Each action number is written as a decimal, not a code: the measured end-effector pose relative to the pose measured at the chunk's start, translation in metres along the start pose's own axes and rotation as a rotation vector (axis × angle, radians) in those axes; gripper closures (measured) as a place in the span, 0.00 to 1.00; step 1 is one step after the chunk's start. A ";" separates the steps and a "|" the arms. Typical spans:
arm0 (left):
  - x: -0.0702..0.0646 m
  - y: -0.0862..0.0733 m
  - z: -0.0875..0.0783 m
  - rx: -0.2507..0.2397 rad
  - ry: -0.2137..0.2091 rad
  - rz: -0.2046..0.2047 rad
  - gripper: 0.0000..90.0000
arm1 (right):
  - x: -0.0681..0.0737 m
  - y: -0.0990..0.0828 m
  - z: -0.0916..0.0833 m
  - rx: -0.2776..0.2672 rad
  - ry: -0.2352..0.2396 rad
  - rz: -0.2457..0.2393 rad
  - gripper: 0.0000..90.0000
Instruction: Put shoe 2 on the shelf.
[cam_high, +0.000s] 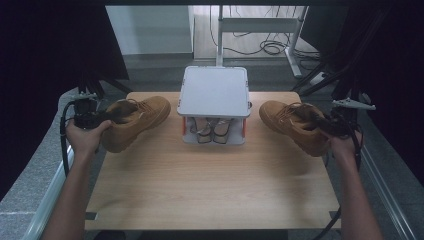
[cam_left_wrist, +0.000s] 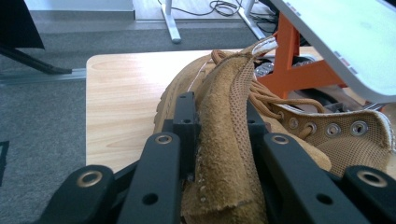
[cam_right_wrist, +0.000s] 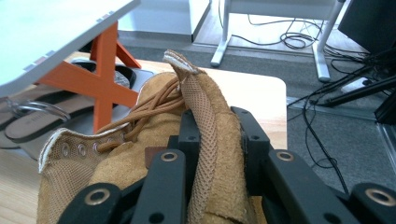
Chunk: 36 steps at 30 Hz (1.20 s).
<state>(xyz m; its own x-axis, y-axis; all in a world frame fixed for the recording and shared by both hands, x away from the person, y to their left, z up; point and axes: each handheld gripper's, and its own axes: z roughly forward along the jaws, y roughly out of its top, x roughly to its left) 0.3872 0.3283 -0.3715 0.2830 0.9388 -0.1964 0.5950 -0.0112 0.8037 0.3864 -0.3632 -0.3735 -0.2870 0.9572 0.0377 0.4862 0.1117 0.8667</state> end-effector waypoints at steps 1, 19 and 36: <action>0.000 0.001 -0.001 -0.006 0.000 -0.001 0.83 | 0.001 0.001 -0.001 -0.004 0.000 0.005 0.83; -0.006 0.027 -0.026 -0.060 0.010 0.019 0.83 | 0.006 0.019 -0.016 -0.051 -0.023 0.014 0.83; -0.018 0.056 -0.046 -0.111 -0.005 0.029 0.83 | 0.015 0.046 -0.037 -0.130 -0.036 0.040 0.83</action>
<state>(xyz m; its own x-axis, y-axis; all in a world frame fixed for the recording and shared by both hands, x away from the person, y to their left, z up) 0.3806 0.3265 -0.2975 0.3032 0.9368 -0.1745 0.4997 -0.0004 0.8662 0.3741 -0.3535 -0.3152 -0.2386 0.9694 0.0571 0.3848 0.0404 0.9221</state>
